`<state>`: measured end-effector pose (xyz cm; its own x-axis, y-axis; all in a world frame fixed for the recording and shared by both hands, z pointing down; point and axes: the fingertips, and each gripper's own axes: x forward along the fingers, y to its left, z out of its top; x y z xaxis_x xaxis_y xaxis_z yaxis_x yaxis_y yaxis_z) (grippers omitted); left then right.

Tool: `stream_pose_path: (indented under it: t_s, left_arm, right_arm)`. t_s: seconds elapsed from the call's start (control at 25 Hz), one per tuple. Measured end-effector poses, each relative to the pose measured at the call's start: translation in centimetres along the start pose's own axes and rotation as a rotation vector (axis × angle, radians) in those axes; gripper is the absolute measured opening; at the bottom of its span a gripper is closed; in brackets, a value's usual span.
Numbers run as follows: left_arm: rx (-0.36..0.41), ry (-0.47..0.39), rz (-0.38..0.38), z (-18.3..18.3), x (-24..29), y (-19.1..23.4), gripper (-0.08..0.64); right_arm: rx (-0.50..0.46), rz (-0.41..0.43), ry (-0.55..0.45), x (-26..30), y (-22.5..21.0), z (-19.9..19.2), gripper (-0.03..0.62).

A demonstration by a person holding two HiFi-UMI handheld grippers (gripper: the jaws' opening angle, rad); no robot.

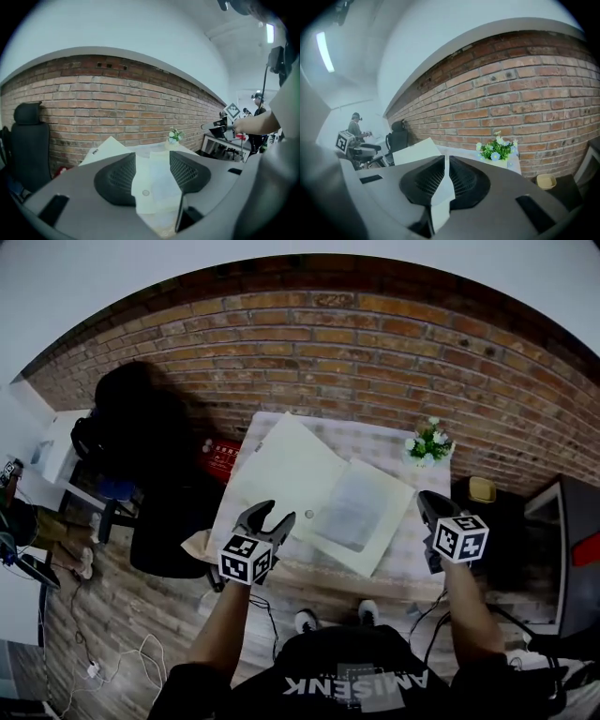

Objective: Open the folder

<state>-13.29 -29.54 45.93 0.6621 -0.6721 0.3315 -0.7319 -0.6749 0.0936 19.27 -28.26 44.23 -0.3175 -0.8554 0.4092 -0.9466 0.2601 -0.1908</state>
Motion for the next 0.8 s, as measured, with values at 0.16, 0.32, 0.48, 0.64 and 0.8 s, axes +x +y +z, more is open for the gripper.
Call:
stream_pose_path:
  t_s: [0.16, 0.32, 0.48, 0.64, 0.8]
  left_arm:
    - [0.068, -0.049, 0.083, 2.4, -1.3, -0.5, 0.185]
    - [0.136, -0.104, 0.156, 4.6, -2.0, -1.3, 0.110]
    - [0.075, -0.161, 0.134, 6.4, -3.0, -2.9, 0.027]
    - [0.133, -0.174, 0.140, 7.6, -3.2, -4.2, 0.015]
    - [0.095, -0.187, 0.113, 8.9, -3.2, -5.4, 0.014]
  right_arm:
    - [-0.012, -0.035, -0.053, -2.6, 0.6, 2.0, 0.060]
    - [-0.004, 0.003, -0.104, -4.3, 2.3, 4.0, 0.055]
    - [-0.035, 0.005, -0.148, -6.3, 3.5, 5.7, 0.052]
    - [-0.052, 0.002, -0.193, -7.6, 4.2, 7.3, 0.052]
    - [-0.090, 0.022, -0.216, -8.6, 5.5, 8.2, 0.048]
